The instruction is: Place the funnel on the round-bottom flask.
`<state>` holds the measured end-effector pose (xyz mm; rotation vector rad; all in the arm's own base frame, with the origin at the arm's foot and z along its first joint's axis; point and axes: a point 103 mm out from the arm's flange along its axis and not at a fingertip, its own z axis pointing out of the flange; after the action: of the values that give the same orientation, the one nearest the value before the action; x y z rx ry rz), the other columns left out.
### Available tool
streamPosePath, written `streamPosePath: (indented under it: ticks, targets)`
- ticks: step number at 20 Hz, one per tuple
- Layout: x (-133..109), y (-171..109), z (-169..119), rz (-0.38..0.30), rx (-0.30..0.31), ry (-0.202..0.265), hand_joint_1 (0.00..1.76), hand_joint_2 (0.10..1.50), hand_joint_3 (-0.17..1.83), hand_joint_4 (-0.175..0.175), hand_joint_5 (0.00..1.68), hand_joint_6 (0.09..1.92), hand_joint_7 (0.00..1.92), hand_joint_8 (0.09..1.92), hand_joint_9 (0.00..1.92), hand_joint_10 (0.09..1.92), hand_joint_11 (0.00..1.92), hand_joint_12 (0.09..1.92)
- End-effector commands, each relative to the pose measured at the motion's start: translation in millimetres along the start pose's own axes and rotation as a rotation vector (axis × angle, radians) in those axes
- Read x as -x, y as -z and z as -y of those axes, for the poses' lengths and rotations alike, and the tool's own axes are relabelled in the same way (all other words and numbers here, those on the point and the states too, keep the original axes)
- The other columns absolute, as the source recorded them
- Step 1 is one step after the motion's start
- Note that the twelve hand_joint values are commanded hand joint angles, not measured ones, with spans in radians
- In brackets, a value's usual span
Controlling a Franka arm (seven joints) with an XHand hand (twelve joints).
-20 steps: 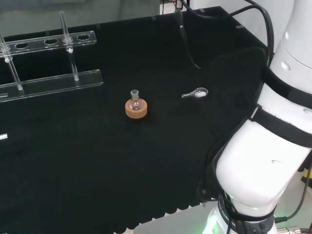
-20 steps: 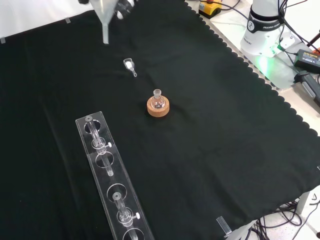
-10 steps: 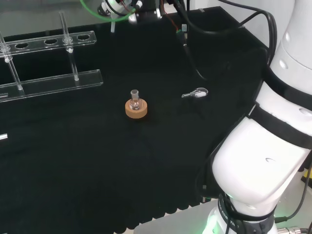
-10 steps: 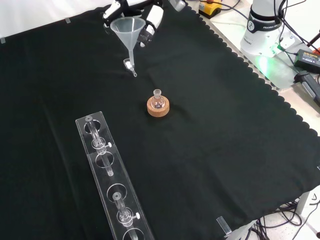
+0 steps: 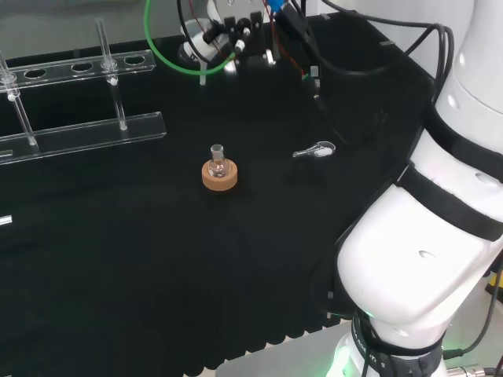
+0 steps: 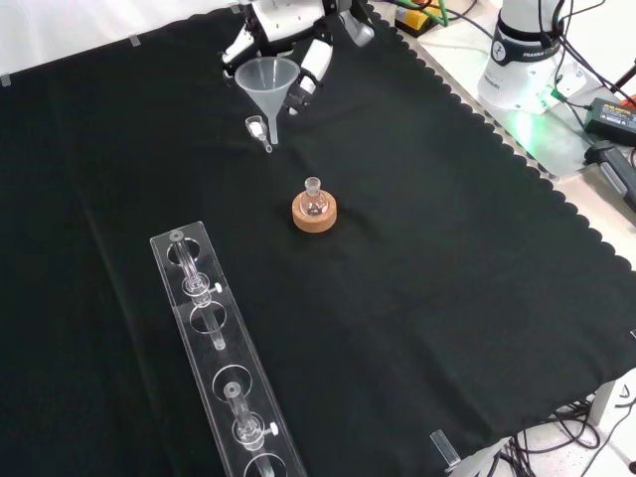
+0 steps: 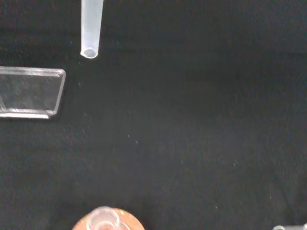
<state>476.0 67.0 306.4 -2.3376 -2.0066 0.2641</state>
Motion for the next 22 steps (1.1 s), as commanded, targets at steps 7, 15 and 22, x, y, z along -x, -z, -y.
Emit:
streamPosePath:
  ticks: [7,15,22]
  targets:
    - [-1,-48,18,0.054,-0.039,0.014,0.97,1.17,0.18,-0.005,0.74,1.41,1.11,1.58,1.63,1.27,1.82,1.04]
    - [-4,-64,32,0.055,-0.099,0.022,0.97,1.16,0.19,-0.006,0.74,1.42,1.12,1.58,1.65,1.28,1.83,1.06]
    - [-8,-80,30,0.047,-0.124,0.042,0.97,1.16,0.21,-0.008,0.74,1.42,1.13,1.58,1.66,1.28,1.83,1.08]
